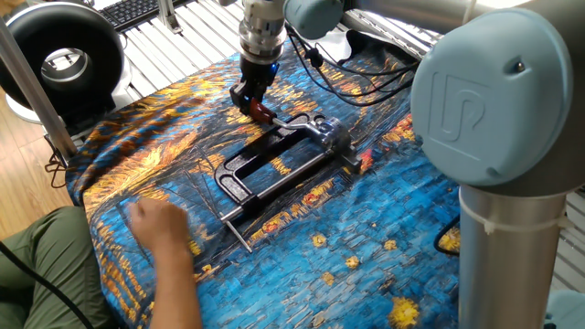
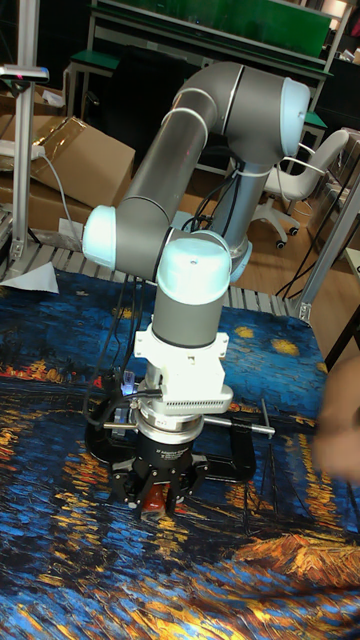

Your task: Pull up the lever

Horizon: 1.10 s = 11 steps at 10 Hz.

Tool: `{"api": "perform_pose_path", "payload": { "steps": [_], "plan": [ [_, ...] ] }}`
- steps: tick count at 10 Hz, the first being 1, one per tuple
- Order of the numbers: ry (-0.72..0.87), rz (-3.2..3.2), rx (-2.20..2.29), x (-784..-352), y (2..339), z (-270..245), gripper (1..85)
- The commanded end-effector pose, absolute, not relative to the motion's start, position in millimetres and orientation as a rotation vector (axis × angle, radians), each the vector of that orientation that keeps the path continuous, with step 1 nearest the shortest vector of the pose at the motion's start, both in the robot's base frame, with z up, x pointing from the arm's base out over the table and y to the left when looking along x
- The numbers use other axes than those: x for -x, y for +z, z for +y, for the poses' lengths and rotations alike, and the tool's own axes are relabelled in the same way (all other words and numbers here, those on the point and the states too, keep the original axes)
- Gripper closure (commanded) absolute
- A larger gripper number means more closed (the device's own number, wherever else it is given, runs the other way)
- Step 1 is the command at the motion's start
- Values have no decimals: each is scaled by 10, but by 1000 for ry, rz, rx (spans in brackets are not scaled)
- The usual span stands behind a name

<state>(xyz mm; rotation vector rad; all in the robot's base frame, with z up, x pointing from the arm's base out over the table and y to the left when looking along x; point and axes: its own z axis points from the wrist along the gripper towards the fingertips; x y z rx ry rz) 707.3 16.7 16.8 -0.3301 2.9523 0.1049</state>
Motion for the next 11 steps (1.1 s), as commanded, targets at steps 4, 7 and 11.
{"api": "perform_pose_path", "payload": {
  "steps": [4,7,11],
  "plan": [
    [91,2982,287,-7050,252,133,503],
    [57,3015,282,-7005,361,80,520],
    [37,3045,277,-6931,571,31,537]
  ]
}}
